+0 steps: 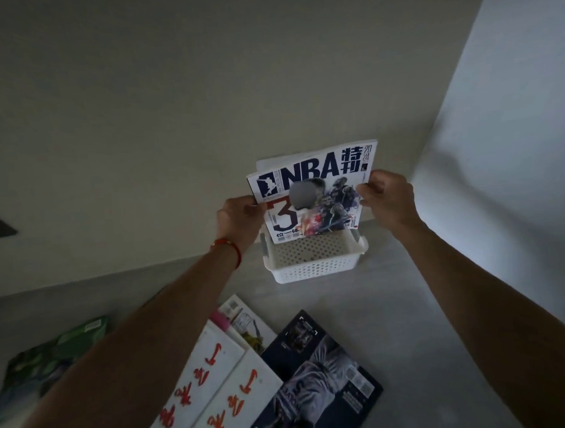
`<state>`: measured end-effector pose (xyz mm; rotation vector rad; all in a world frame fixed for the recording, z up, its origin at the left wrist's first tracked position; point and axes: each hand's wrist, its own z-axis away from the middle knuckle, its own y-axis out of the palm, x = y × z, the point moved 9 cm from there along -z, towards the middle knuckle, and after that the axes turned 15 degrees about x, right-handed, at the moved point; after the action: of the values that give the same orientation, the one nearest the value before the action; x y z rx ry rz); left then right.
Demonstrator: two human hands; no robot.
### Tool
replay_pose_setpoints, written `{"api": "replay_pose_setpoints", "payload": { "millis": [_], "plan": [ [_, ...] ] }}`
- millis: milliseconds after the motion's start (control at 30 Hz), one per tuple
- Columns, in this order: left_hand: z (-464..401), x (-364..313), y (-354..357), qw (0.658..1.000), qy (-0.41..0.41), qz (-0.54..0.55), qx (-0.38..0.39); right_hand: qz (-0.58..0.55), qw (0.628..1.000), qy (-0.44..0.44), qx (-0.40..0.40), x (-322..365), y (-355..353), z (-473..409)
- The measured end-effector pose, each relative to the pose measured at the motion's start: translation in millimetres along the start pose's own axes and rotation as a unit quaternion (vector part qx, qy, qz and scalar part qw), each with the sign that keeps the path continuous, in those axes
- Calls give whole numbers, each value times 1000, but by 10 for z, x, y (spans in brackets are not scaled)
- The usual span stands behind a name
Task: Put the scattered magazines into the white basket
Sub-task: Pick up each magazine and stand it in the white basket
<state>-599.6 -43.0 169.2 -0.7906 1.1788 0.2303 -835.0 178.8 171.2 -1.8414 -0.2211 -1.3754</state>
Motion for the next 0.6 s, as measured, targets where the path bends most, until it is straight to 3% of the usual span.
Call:
{"api": "replay_pose_setpoints", "payload": {
  "millis": [333,600],
  "plan": [
    [-371,403,-75,990,-80,79,-86,81,996,-31,7,17,242,-474],
    [-494,667,276,980,-122,134,-86,135,990,29,23,-430,459,-547]
  ]
}}
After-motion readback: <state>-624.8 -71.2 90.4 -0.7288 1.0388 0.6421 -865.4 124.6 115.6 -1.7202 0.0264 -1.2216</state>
